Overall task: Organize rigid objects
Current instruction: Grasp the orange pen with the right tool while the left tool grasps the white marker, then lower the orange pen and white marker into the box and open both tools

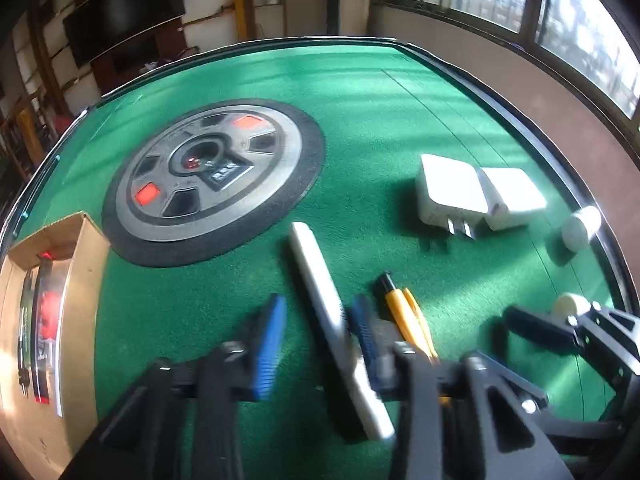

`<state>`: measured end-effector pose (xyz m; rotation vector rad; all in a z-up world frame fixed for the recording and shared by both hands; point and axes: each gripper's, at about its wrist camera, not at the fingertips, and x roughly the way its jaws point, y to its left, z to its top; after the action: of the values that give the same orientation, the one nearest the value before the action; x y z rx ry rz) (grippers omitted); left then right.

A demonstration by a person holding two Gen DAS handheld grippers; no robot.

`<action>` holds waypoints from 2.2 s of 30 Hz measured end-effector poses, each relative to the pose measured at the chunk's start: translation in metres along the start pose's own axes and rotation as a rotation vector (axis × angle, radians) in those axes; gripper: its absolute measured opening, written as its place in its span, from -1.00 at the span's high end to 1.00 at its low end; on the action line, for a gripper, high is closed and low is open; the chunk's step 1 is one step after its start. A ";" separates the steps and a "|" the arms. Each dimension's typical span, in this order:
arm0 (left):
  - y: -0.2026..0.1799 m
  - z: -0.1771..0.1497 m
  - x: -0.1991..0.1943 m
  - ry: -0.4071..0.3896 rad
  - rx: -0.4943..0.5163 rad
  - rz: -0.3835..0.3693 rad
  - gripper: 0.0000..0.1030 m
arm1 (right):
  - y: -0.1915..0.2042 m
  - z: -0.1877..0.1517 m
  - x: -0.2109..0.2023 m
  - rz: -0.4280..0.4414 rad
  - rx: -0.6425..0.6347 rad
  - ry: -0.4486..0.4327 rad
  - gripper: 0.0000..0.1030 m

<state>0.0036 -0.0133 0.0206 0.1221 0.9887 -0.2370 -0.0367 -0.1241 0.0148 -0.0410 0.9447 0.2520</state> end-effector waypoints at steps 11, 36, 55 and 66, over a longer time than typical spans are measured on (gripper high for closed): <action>-0.001 -0.007 -0.002 -0.065 0.008 0.028 0.59 | 0.002 0.001 0.001 0.014 0.009 -0.010 0.05; 0.208 -0.099 -0.160 -0.288 -0.372 -0.135 0.76 | 0.062 0.018 0.018 -0.089 -0.061 0.016 0.79; 0.325 -0.066 -0.058 -0.053 -0.452 0.056 0.75 | 0.112 0.053 -0.052 0.252 0.034 -0.054 0.79; 0.333 -0.088 -0.110 -0.194 -0.542 0.007 0.29 | 0.191 0.082 -0.037 0.452 -0.009 0.037 0.79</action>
<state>-0.0418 0.3428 0.0630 -0.3856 0.8288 0.0306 -0.0361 0.0659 0.1070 0.1625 0.9829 0.6747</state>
